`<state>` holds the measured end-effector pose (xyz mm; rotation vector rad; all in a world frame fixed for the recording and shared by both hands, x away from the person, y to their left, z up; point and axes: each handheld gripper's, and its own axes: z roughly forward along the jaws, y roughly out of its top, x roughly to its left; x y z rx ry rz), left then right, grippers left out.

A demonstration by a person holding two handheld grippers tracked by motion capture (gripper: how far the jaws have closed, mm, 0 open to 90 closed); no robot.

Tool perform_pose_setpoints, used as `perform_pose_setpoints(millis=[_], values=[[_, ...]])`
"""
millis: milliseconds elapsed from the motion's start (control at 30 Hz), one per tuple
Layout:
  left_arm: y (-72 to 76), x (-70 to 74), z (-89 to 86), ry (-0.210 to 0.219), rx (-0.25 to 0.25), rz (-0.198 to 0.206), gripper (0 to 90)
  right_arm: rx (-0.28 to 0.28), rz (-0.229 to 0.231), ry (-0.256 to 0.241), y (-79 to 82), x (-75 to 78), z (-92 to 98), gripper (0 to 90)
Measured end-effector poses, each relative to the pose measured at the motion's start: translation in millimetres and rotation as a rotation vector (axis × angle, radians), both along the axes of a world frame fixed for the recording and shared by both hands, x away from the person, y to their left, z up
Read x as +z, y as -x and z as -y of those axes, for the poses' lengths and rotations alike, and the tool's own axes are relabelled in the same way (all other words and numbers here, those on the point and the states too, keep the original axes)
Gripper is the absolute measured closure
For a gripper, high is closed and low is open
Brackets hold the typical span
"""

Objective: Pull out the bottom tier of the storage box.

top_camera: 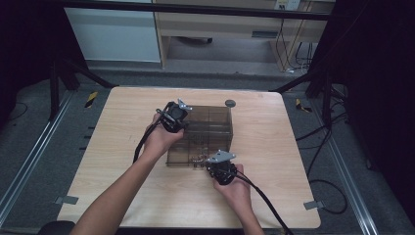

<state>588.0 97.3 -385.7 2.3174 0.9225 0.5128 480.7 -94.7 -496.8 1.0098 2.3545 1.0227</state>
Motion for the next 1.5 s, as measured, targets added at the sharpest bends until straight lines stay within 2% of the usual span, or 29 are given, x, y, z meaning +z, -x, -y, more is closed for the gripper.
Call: perform_pose_setpoints(millis=[200, 467, 1133, 1500], values=[[0.0, -0.6, -1.4, 0.011, 0.001, -0.001, 90.0, -0.008, -0.003, -0.002, -4.2, 1.0, 0.3, 90.0], [-0.2, 0.0, -0.4, 0.005, 0.001, -0.003, 90.0, -0.02, 0.002, -0.009, -10.2, 1.7, 2.8, 90.0], [-0.2, -0.3, -0.2, 0.006, 0.001, -0.002, 90.0, -0.018, 0.006, -0.006, -11.7, 2.4, 3.8, 90.0], [-2.1, -0.6, -0.8, 0.015, -0.006, -0.003, 90.0, -0.026, 0.005, -0.009, -21.5, 2.7, 1.1, 90.0]])
